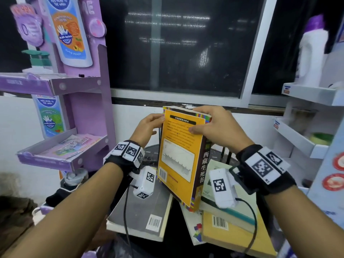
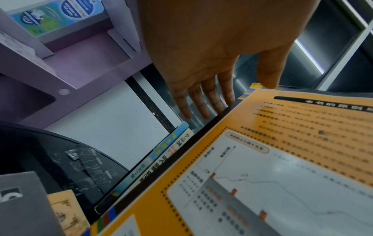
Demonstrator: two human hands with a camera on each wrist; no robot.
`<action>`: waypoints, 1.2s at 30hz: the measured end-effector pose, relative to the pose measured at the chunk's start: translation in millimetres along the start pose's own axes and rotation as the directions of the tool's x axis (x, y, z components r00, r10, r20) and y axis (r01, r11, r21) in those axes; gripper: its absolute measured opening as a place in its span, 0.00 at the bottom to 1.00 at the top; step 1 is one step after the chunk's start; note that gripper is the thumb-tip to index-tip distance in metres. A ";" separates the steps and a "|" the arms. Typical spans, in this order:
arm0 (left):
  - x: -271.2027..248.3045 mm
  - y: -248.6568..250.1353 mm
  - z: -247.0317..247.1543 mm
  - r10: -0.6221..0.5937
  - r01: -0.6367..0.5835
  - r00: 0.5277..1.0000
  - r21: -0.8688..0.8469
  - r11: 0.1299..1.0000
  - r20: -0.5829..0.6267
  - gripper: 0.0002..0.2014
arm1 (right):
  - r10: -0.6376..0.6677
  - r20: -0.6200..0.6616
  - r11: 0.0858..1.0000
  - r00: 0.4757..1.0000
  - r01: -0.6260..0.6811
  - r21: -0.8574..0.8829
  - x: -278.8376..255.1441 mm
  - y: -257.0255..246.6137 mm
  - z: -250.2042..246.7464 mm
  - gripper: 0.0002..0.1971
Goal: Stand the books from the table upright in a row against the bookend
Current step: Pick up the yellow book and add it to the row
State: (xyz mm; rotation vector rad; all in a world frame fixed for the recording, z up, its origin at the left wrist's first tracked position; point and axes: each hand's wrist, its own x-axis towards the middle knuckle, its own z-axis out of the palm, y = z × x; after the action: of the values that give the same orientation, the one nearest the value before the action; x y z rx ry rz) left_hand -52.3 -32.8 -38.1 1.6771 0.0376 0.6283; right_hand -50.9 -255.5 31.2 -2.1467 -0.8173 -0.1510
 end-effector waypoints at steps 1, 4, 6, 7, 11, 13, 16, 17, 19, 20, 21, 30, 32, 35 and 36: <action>1.9 0.5 6.0 0.007 -0.007 1.000 0.007 1.000 0.004 0.14 | 0.013 -0.014 1.000 1.000 -0.013 -0.004 0.7 3.0 -6.3 0.24; 11.9 -2.7 22.4 0.027 -0.028 0.999 0.060 0.998 0.022 0.16 | 0.058 -0.060 0.998 0.996 -0.060 -0.025 3.2 12.1 -25.1 0.27; 18.9 -5.9 32.8 0.029 -0.034 0.999 0.118 0.992 0.039 0.15 | 0.086 -0.082 0.995 0.993 -0.089 -0.037 5.3 19.4 -36.4 0.28; 22.2 -7.2 38.3 0.028 -0.034 0.999 0.136 0.990 0.047 0.15 | 0.098 -0.094 0.993 0.991 -0.103 -0.052 6.6 23.1 -41.3 0.28; 33.3 -8.8 62.2 0.028 -0.040 0.996 0.155 0.987 0.085 0.17 | 0.126 -0.135 0.984 0.983 -0.141 -0.111 9.9 34.8 -58.7 0.23; 39.4 -11.3 74.5 0.016 -0.035 0.994 0.173 0.984 0.109 0.17 | 0.143 -0.148 0.977 0.979 -0.163 -0.138 12.5 41.1 -64.5 0.23; 51.8 -15.2 92.5 0.000 -0.027 0.991 0.197 0.980 0.136 0.18 | 0.167 -0.176 0.967 0.970 -0.196 -0.162 20.5 51.4 -71.3 0.27; 53.9 -15.3 96.2 0.001 -0.031 0.991 0.214 0.976 0.137 0.19 | 0.167 -0.184 0.965 0.969 -0.198 -0.169 22.7 53.8 -72.3 0.26; 62.4 -16.4 105.9 0.012 -0.047 0.991 0.257 0.965 0.135 0.20 | 0.165 -0.200 0.960 0.966 -0.204 -0.191 29.9 59.5 -75.5 0.24; 66.5 -16.9 109.9 0.016 -0.051 0.991 0.272 0.961 0.131 0.21 | 0.164 -0.209 0.958 0.964 -0.206 -0.197 33.8 62.1 -76.4 0.24; 70.6 -17.3 113.7 0.017 -0.052 0.992 0.283 0.958 0.127 0.21 | 0.166 -0.218 0.957 0.962 -0.211 -0.202 38.6 65.3 -77.0 0.24; 109.8 -29.5 127.7 -0.025 -0.026 0.993 0.415 0.910 0.116 0.24 | 0.155 -0.308 0.957 0.939 -0.220 -0.188 89.5 92.1 -65.9 0.29; 118.2 -32.7 127.2 -0.044 -0.018 0.990 0.433 0.901 0.133 0.24 | 0.140 -0.332 0.956 0.933 -0.214 -0.199 101.4 96.8 -61.1 0.25; 126.6 -40.1 125.7 -0.099 0.027 0.982 0.404 0.915 0.158 0.25 | 0.130 -0.363 0.956 0.923 -0.214 -0.202 117.9 103.3 -51.6 0.22; 128.6 -42.7 125.6 -0.107 0.034 0.980 0.394 0.918 0.166 0.25 | 0.130 -0.375 0.956 0.918 -0.217 -0.200 123.3 106.0 -47.9 0.23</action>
State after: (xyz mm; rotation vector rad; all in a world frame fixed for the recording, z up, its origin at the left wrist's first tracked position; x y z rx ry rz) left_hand 123.4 -90.1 -37.4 2.1062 0.0955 0.4247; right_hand 117.1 -277.0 38.5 -2.3070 -0.4072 -0.5560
